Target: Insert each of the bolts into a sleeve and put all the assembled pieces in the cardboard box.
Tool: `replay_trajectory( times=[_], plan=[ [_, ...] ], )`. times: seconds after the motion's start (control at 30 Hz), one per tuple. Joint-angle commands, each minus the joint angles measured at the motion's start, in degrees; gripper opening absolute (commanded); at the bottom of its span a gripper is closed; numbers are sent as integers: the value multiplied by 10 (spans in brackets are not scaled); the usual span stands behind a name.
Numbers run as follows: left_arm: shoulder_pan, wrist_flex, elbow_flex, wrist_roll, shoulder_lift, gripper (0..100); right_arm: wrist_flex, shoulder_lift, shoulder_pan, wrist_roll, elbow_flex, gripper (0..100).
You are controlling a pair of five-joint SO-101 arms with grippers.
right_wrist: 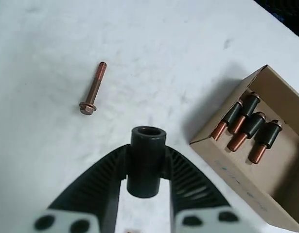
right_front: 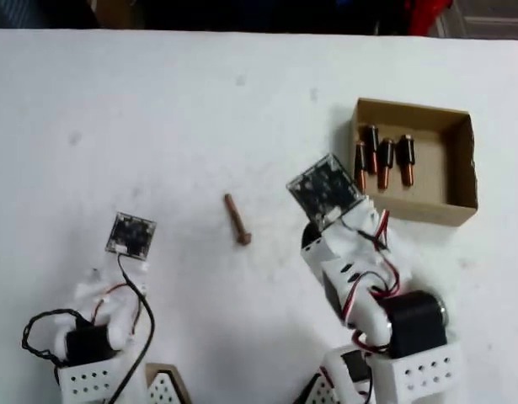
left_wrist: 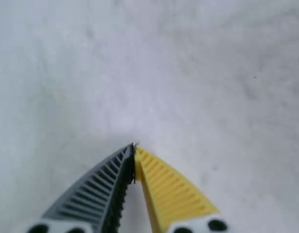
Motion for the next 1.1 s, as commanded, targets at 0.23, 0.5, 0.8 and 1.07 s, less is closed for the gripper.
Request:
replay_trajectory(
  times=[0.23,0.5,0.8,1.07],
  plan=[
    [7,-83,-1,-22,-4,23,-133,-101,4,-58,178,16],
    [6,-112,-2,-170,-4,24,-134,-178,7,-58,251,17],
    [8,-69,-116,-173,0,24,-131,-322,7,-56,338,17],
    [9,4,-218,-241,0,24,-131,-358,8,-58,366,17]
  ],
)
